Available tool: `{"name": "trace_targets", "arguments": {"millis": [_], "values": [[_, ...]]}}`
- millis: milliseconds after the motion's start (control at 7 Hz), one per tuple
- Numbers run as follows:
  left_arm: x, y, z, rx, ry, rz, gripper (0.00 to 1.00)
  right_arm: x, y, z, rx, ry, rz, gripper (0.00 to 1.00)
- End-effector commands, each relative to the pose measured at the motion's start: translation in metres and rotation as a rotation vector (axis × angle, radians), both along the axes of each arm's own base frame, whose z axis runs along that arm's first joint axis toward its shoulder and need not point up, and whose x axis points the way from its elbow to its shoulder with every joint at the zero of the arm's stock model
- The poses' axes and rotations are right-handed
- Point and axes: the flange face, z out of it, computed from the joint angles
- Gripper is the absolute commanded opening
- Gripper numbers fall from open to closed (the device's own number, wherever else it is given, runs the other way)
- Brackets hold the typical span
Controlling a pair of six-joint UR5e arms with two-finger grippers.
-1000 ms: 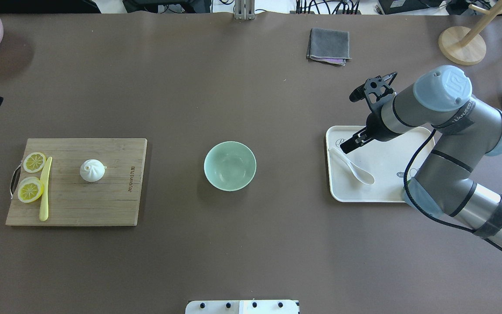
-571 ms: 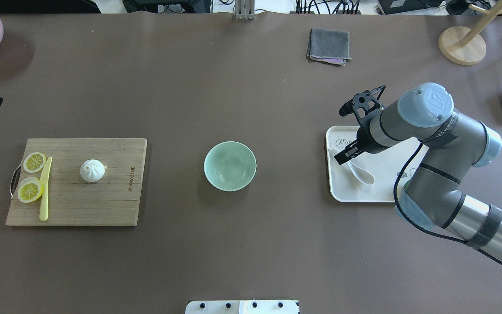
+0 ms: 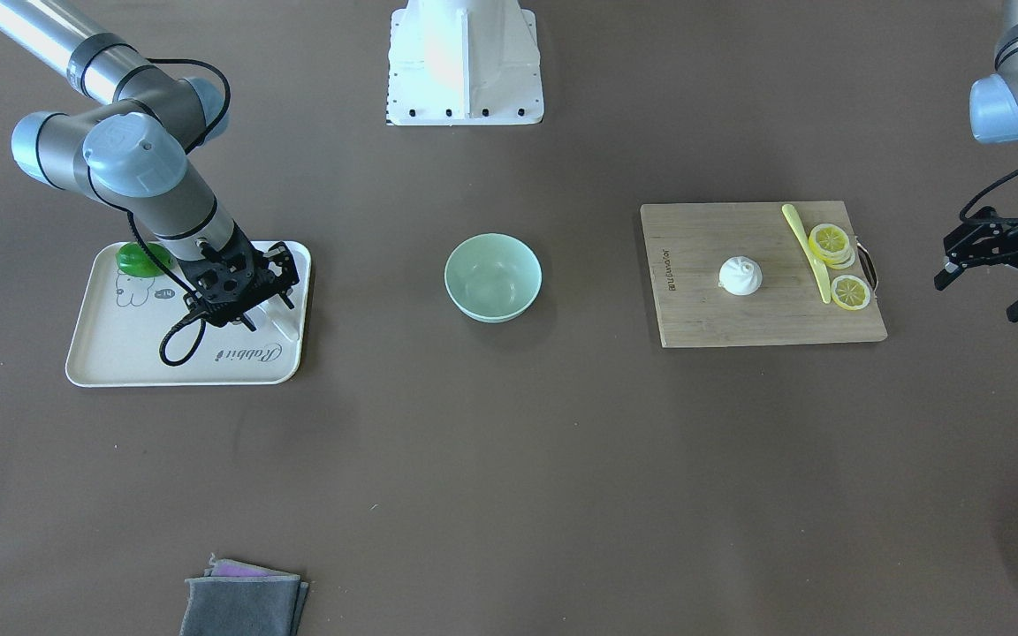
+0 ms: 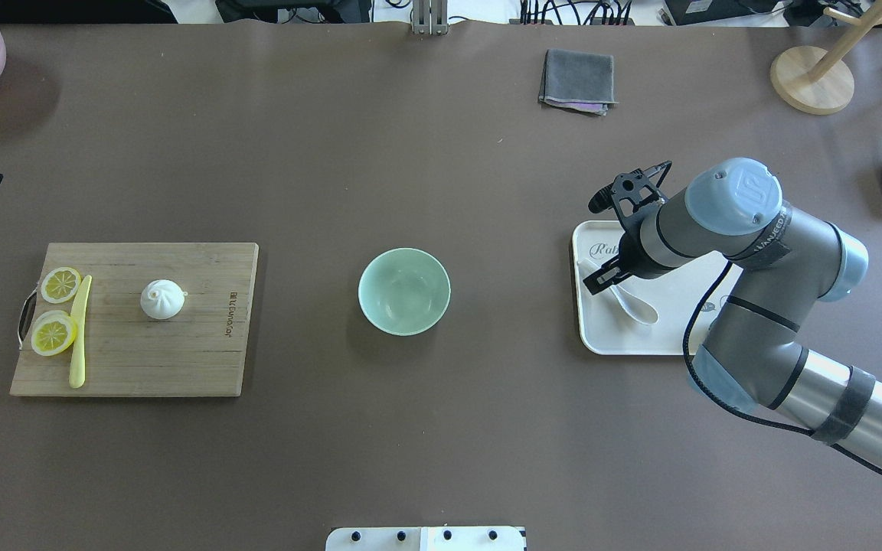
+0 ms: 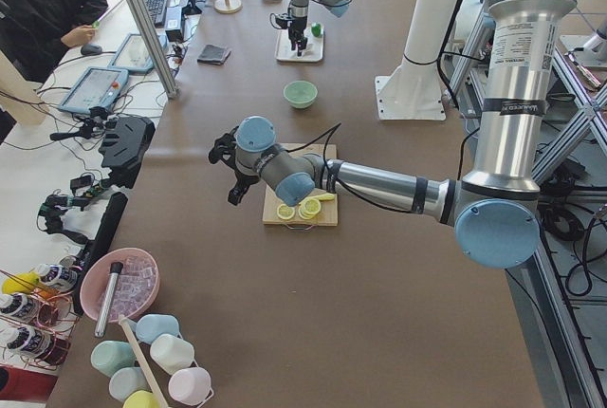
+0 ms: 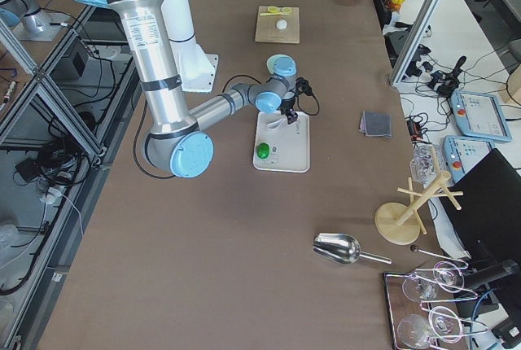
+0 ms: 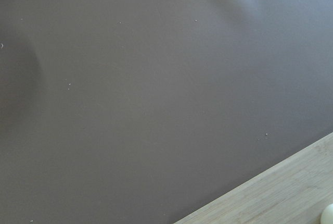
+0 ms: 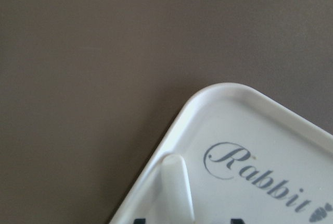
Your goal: Put spoon and bun in bowl
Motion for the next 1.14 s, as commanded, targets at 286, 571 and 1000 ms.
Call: {"name": "trace_targets", "arguments": {"millis": [286, 571, 1000], "values": [[0.000, 0.001, -0.008, 0.013, 0.005, -0.001, 0.98, -0.004, 0.001, 0.004, 0.000, 0.022, 0.040, 0.03], [0.001, -0.002, -0.014, 0.022, 0.010, -0.001, 0.98, 0.001, 0.002, -0.013, 0.022, 0.001, 0.051, 0.00], [0.064, 0.006, -0.037, -0.021, 0.063, 0.033, 0.98, 0.015, -0.034, -0.083, -0.198, -0.109, 0.264, 0.00]]}}
